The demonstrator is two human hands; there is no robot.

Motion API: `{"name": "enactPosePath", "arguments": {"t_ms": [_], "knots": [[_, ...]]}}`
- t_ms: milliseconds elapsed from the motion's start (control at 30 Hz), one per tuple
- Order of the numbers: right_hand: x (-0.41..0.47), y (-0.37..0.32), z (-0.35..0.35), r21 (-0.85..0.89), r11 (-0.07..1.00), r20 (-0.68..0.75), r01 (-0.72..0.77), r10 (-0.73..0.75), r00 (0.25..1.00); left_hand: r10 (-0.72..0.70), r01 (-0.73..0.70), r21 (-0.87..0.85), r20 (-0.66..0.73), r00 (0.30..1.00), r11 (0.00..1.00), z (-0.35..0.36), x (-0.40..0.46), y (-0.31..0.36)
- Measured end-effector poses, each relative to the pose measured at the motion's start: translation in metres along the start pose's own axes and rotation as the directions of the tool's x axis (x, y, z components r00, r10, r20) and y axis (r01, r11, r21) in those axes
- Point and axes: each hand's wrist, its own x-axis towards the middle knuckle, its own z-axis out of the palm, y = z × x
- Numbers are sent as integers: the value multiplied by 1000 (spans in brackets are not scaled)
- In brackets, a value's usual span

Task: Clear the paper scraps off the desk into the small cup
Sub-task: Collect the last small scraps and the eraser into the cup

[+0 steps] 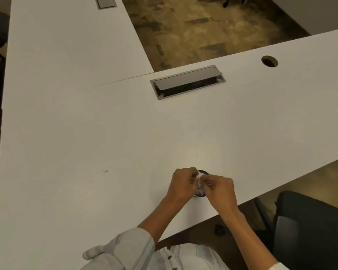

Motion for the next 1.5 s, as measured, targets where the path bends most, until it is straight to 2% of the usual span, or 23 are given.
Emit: {"name": "enactPosePath", "arguments": {"t_ms": [167,333,533,700,800,933,1033,1100,1167,1333,1500], "knots": [[2,4,0,12,1000,-1,-18,18,1000,-45,44,43,4,999,998,-7,-2,0],[5,7,-7,39,999,-78,-7,10,997,-114,114,1,-40,993,993,-8,-3,-1],[3,-11,-1,124,989,-142,76,-58,988,-170,155,-88,-194,966,984,-39,-6,-21],[9,-52,46,127,965,-35,230,-227,973,-232,242,-22,-377,897,970,-94,-8,-71],[19,-75,91,155,954,64,255,-267,962,-298,369,96,-421,857,925,-133,-9,-116],[22,-86,140,85,980,221,179,-193,956,-427,545,248,-403,810,801,-175,-15,-178],[12,-80,161,22,996,314,92,-94,945,-501,608,273,-372,781,746,-190,-16,-203],[3,-72,171,-4,998,352,62,-56,934,-492,597,294,-361,792,746,-192,-13,-211],[-3,-65,178,-25,999,374,41,-29,927,-429,540,367,-343,835,757,-190,-10,-215],[2,-61,192,-34,999,358,-4,16,934,-339,447,509,-294,894,736,-185,-8,-218],[11,-60,189,17,999,339,-44,36,940,-328,424,507,-271,905,751,-180,-9,-212]]}}
